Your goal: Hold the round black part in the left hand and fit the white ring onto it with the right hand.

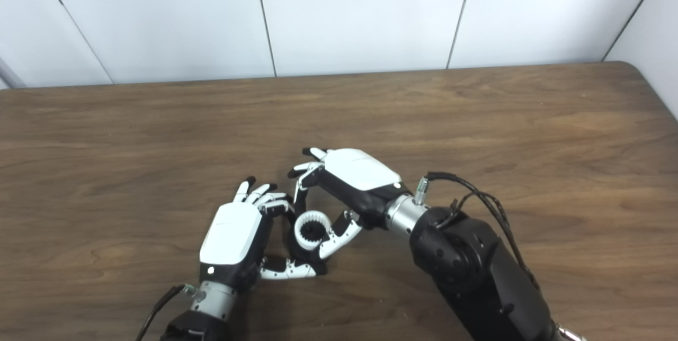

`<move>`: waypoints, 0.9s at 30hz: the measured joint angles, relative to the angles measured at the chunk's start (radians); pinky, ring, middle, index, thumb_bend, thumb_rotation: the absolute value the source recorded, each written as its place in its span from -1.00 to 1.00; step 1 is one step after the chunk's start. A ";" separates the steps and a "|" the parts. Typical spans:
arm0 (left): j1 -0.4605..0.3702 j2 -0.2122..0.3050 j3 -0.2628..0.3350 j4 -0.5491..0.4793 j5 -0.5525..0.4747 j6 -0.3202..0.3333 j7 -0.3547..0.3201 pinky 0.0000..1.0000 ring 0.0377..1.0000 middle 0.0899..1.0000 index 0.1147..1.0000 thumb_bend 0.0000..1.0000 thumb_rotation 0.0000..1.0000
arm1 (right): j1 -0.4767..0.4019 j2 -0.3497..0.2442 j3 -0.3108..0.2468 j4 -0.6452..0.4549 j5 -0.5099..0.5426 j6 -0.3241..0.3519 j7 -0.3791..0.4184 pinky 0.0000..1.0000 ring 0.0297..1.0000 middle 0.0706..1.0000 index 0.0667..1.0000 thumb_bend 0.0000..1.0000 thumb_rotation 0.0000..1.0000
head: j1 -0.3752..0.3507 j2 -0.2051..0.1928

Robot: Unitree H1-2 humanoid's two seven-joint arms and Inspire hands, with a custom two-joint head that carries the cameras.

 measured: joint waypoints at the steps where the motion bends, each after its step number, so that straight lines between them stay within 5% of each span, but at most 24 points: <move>1: 0.000 0.000 -0.001 0.000 0.000 0.001 0.000 1.00 0.76 0.47 -0.16 0.05 -0.89 | 0.001 0.000 -0.003 0.002 0.000 0.000 -0.001 1.00 0.98 0.69 -0.11 0.05 -0.74 | 0.000 0.000; 27: -0.001 -0.009 -0.019 -0.003 0.001 0.019 -0.002 1.00 0.77 0.49 -0.16 0.05 -0.89 | 0.014 0.026 -0.011 0.047 0.005 -0.001 -0.022 1.00 0.97 0.67 -0.11 0.05 -0.74 | 0.014 0.003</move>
